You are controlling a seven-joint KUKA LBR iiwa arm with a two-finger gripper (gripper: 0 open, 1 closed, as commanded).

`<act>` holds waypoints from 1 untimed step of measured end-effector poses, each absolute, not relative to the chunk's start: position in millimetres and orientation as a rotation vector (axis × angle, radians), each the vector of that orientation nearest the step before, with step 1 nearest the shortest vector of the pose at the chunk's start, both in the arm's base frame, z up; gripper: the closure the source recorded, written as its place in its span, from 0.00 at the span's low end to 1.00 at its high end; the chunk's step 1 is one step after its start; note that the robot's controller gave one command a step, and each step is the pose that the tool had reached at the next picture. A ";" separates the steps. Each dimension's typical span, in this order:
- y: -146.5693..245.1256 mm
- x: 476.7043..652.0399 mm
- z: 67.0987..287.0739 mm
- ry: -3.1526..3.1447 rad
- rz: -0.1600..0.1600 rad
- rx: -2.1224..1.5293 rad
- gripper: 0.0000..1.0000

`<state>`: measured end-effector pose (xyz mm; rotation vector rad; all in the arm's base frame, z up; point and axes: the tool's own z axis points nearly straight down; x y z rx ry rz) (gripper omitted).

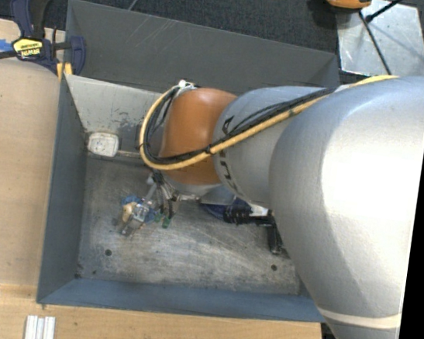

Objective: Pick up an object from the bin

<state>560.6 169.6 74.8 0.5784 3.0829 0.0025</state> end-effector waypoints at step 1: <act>169.3 563.6 77.3 3.073 0.007 0.578 1.00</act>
Offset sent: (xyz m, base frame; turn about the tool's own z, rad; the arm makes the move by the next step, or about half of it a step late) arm 0.0000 0.0000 0.0000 0.0000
